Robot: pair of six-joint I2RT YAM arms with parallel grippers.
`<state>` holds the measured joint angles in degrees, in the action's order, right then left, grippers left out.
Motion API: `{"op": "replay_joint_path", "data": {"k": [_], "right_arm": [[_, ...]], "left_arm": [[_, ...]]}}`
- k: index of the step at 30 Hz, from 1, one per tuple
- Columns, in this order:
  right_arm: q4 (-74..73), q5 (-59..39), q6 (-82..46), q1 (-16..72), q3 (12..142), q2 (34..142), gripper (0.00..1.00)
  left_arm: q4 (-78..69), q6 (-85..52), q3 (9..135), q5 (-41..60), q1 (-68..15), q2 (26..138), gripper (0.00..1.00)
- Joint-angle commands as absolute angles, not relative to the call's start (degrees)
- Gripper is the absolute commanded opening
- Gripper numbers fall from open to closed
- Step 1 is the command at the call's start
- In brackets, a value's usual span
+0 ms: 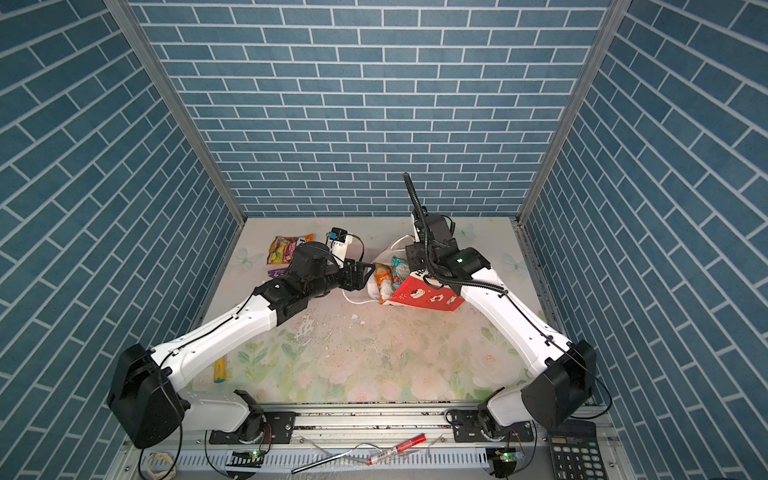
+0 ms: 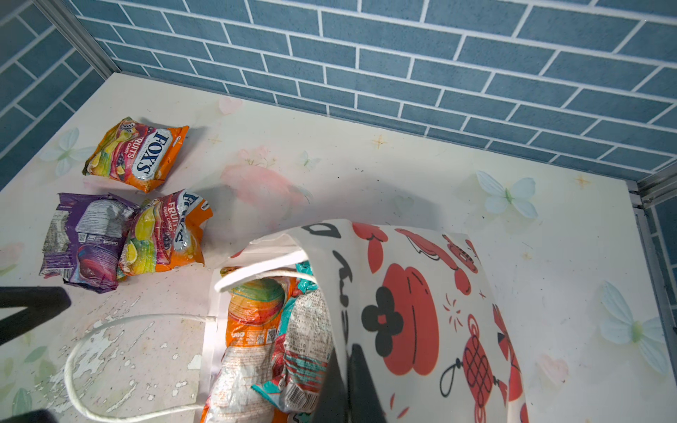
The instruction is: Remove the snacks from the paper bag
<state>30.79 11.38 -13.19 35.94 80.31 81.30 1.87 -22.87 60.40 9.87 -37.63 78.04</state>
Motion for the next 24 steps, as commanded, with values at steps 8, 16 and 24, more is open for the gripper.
{"op": "replay_joint_path", "data": {"k": [8, 16, 24], "right_arm": [[23.57, 10.50, -14.86, 35.82, 83.21, 79.18, 0.00], [23.80, 10.99, -13.24, 35.77, 84.07, 79.87, 0.00], [24.53, 12.31, -11.69, 35.77, 84.82, 80.24, 0.00]], "left_arm": [[-5.08, -26.75, 59.09, 14.80, -38.31, 83.07, 0.66], [-3.30, -27.02, 60.22, 14.45, -38.79, 85.54, 0.60], [0.24, -23.99, 61.26, 7.74, -39.55, 87.36, 0.60]]}}
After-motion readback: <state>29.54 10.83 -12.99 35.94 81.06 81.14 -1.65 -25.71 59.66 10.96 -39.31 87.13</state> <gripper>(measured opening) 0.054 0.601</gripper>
